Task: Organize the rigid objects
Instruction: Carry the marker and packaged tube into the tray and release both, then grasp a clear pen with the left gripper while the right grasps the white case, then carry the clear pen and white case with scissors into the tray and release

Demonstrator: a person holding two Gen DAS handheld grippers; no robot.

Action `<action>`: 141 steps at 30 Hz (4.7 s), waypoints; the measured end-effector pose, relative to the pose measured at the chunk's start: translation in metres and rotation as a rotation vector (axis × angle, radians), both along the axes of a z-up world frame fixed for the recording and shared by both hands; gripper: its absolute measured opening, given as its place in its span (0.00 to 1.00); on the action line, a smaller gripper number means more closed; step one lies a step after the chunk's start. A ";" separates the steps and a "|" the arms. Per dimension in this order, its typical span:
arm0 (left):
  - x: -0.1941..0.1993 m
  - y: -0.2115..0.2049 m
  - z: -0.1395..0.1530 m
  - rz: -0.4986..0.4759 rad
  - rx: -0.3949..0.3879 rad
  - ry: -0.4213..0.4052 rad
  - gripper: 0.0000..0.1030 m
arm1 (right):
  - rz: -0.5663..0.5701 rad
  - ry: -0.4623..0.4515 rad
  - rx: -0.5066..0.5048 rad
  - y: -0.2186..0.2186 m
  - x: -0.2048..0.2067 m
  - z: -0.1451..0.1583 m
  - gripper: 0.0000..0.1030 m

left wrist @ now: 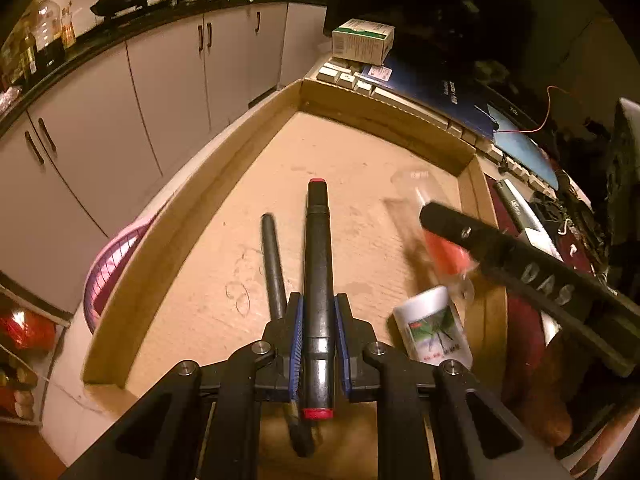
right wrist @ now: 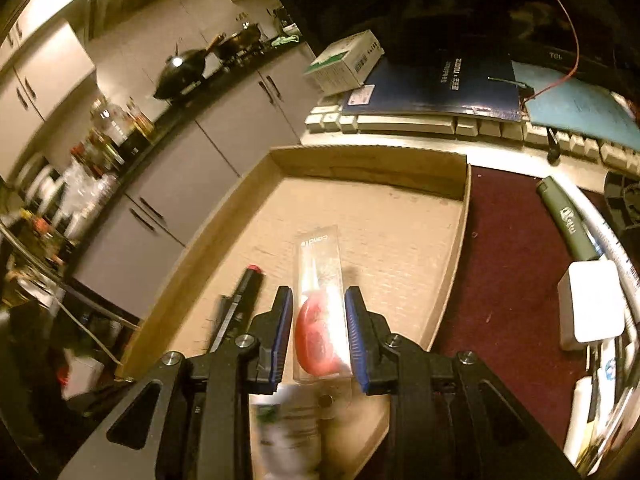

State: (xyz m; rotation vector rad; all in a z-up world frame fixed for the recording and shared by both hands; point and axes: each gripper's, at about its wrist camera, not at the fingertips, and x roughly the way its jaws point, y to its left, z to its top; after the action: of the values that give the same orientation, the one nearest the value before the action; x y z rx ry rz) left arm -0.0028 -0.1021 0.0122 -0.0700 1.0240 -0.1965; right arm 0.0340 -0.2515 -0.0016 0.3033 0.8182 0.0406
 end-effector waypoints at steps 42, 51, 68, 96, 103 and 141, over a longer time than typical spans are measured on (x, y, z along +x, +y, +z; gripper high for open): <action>-0.099 -0.090 0.059 -0.180 -0.107 -0.119 0.76 | -0.085 -0.223 0.112 -0.100 -0.217 0.025 0.65; -0.118 -0.127 0.058 -0.286 -0.084 -0.115 0.77 | -0.228 -0.180 0.099 -0.134 -0.259 0.005 0.66; -0.106 -0.136 0.037 -0.296 -0.081 -0.053 0.77 | -0.312 -0.043 -0.011 -0.121 -0.248 -0.026 0.74; -0.066 -0.246 0.001 -0.572 0.090 -0.051 0.12 | -0.359 -0.059 -0.114 -0.128 -0.256 -0.028 0.65; -0.067 -0.228 0.000 -0.555 0.035 -0.019 0.12 | -0.368 -0.049 -0.135 -0.125 -0.254 -0.029 0.65; 0.001 0.013 0.026 -0.040 -0.156 0.006 0.11 | -0.100 -0.278 -0.030 -0.043 -0.138 0.088 0.64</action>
State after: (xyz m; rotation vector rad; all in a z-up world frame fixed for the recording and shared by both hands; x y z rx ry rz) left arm -0.0015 -0.0896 0.0382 -0.1914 1.0150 -0.3130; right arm -0.1038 -0.2947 0.0863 0.3024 0.5271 -0.0227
